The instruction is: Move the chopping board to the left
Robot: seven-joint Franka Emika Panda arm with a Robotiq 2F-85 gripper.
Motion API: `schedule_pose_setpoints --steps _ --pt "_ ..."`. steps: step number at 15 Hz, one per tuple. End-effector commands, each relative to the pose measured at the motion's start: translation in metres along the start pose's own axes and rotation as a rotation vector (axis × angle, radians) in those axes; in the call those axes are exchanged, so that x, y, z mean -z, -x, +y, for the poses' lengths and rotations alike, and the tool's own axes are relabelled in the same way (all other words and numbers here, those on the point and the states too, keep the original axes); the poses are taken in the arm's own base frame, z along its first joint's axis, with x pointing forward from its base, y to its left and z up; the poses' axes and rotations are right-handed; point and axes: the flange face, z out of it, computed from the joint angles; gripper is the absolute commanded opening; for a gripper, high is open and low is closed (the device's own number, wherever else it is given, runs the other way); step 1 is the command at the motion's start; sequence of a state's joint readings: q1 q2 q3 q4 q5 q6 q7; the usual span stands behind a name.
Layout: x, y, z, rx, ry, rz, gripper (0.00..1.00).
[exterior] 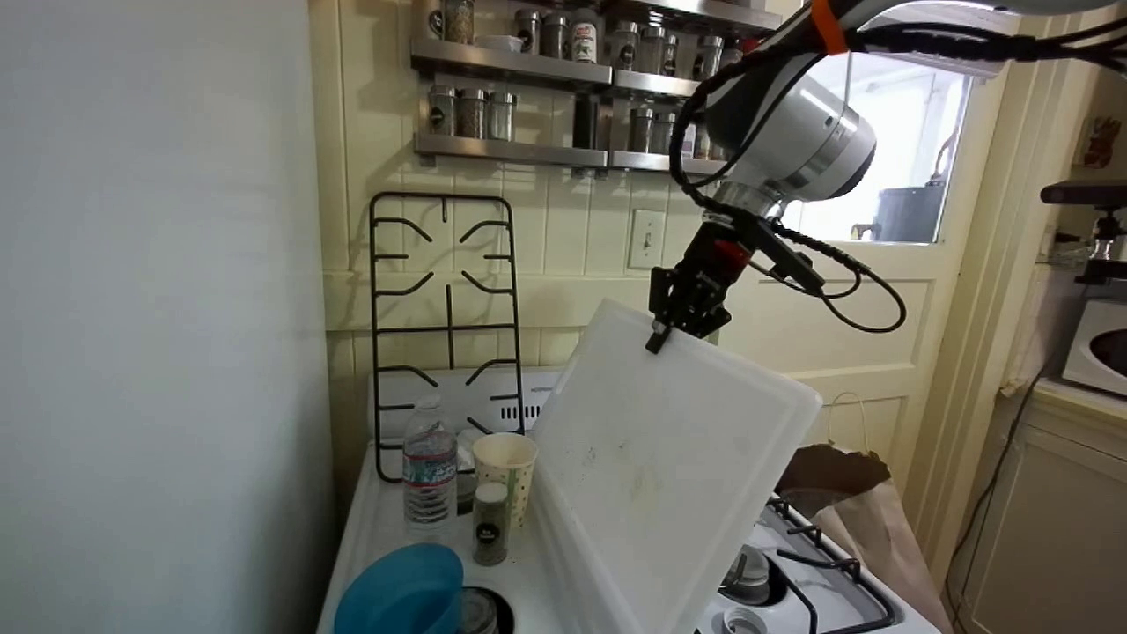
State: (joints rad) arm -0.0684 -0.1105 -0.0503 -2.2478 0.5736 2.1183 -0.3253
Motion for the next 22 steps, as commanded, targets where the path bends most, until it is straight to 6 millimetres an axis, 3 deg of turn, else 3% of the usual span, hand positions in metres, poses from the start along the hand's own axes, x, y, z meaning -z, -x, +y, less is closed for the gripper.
schedule_pose_setpoints --steps 1,5,6,12,15,20,21,22 --pt "-0.001 -0.001 -0.005 0.009 0.005 -0.004 0.17" --pt "-0.001 -0.001 -0.007 0.011 0.010 -0.006 0.17" --pt "-0.012 -0.005 -0.004 0.032 -0.003 -0.018 0.04" --pt "-0.016 -0.033 -0.026 0.044 0.079 -0.069 0.04" --pt "-0.017 -0.052 -0.064 0.090 0.171 -0.115 0.04" --pt "-0.049 -0.077 -0.140 0.141 0.369 -0.241 0.04" --pt "-0.052 -0.080 -0.151 0.156 0.395 -0.259 0.04" --pt "-0.028 -0.064 -0.135 0.127 0.347 -0.208 0.17"
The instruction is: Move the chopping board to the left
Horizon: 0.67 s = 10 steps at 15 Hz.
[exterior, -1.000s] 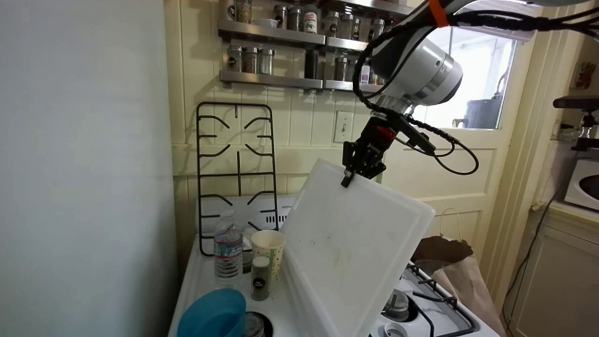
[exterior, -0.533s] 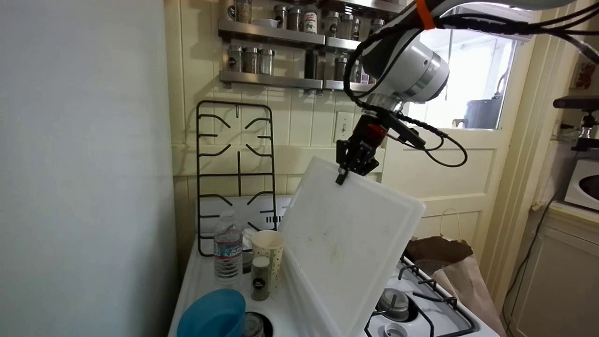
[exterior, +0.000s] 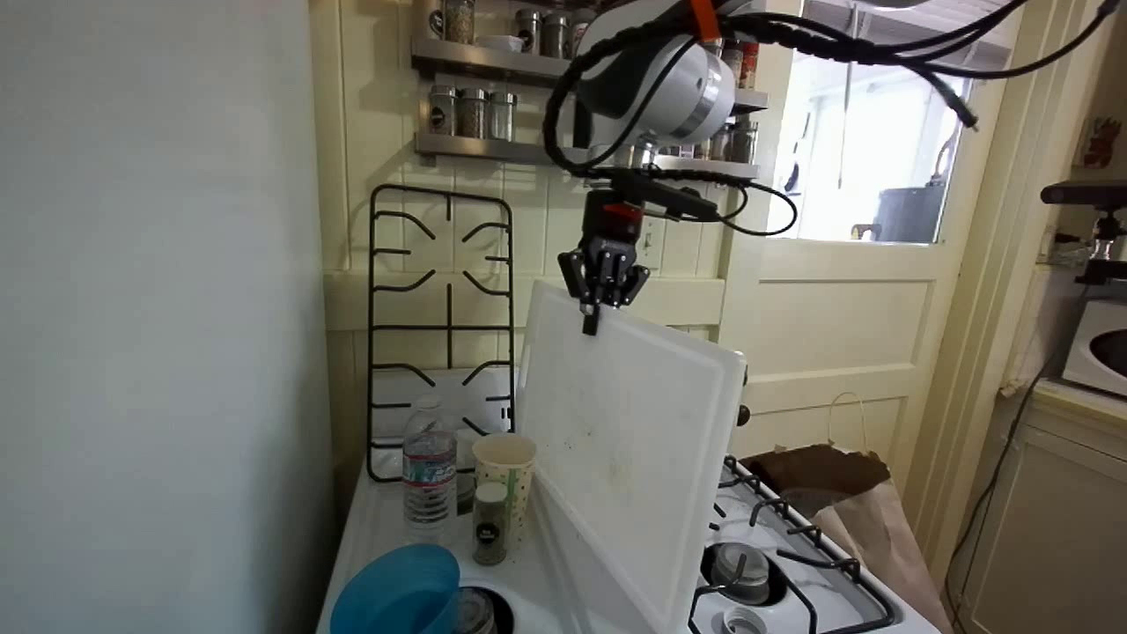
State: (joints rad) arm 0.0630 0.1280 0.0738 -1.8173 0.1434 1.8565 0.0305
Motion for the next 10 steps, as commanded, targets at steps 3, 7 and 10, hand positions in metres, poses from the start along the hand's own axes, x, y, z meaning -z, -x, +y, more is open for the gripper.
schedule_pose_setpoints --steps 3,7,10 --pt "0.000 -0.010 -0.018 0.009 0.043 -0.029 0.04" --pt "-0.009 -0.005 -0.010 -0.019 0.026 -0.012 0.04" --pt "-0.012 -0.003 -0.016 -0.042 0.059 0.023 0.04"
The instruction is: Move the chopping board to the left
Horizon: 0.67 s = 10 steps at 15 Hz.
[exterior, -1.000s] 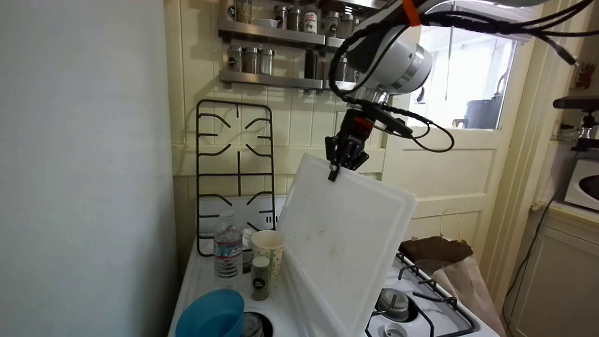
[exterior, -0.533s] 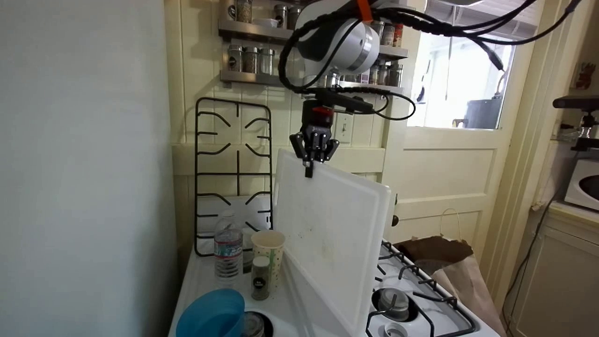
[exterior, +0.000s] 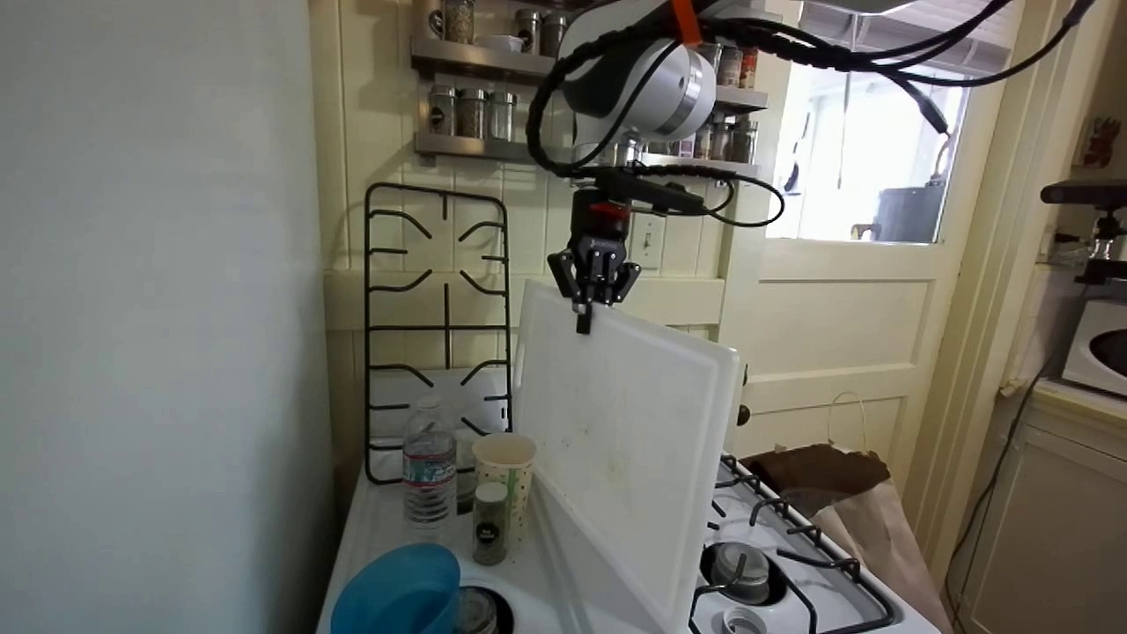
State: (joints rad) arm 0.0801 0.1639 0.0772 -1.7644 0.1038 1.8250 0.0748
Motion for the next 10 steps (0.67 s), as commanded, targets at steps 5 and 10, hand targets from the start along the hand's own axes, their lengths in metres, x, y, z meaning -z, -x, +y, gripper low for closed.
schedule_pose_setpoints --steps 5,10 --pt "-0.033 0.003 -0.031 -0.023 0.076 0.066 0.04" --pt "-0.031 0.008 -0.046 -0.027 0.113 0.099 0.04"
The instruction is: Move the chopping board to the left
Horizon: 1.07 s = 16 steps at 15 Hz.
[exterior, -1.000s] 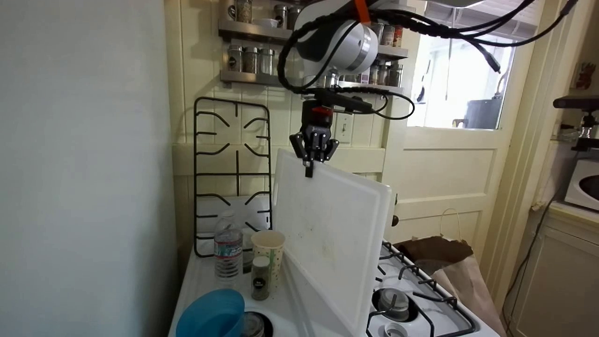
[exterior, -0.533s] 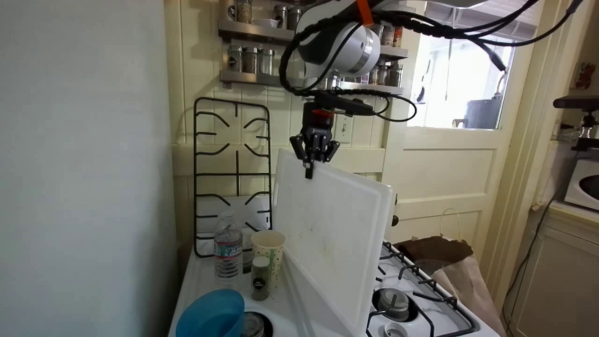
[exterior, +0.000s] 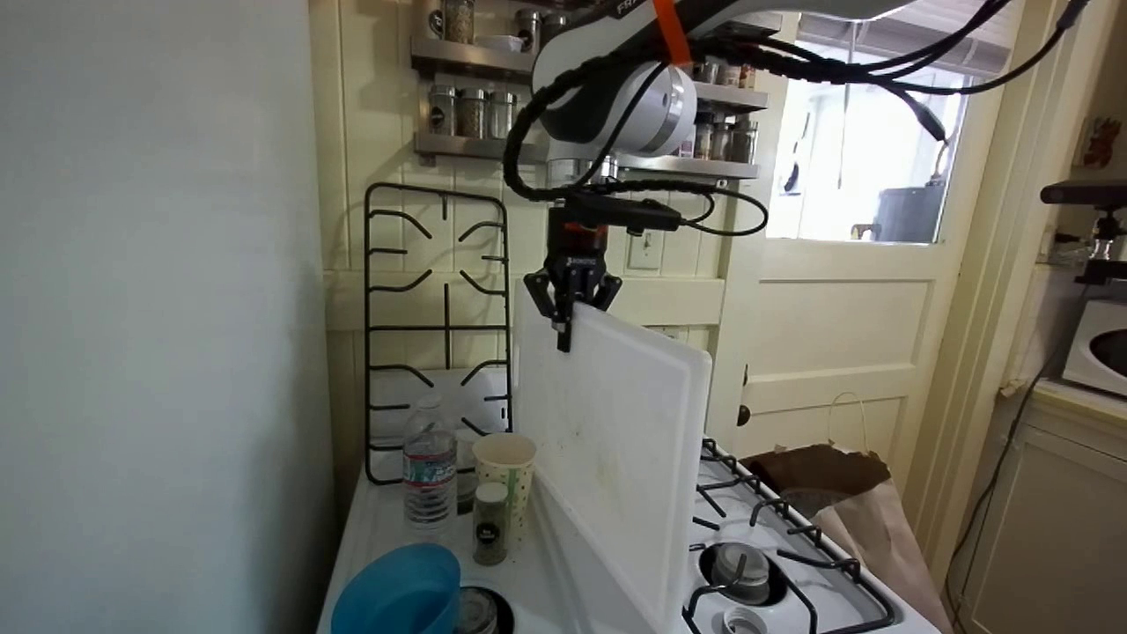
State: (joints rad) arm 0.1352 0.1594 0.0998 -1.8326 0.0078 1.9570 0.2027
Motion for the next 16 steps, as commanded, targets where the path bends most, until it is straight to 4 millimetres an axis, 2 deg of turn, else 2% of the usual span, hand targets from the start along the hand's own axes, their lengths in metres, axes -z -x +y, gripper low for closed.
schedule_pose_setpoints --steps 1,4,5,6,7,10,11,12,13,16 --pt "-0.006 0.008 -0.012 -0.002 0.032 0.023 0.04" --pt "-0.005 0.012 -0.017 -0.003 0.055 0.028 0.04" --pt "-0.005 0.012 -0.019 -0.004 0.058 0.030 0.15" --pt "-0.005 0.013 -0.021 -0.010 0.060 0.030 0.42" --pt "-0.005 0.014 -0.023 -0.010 0.064 0.033 0.42" --pt "-0.007 0.019 -0.029 0.010 0.081 0.030 0.62" --pt "-0.007 0.020 -0.031 0.021 0.085 0.029 0.21" --pt "-0.007 0.021 -0.032 0.025 0.093 0.030 0.26" --pt "-0.007 0.023 -0.033 0.029 0.100 0.031 0.26" --pt "-0.005 0.027 -0.034 0.034 0.112 0.041 0.02"
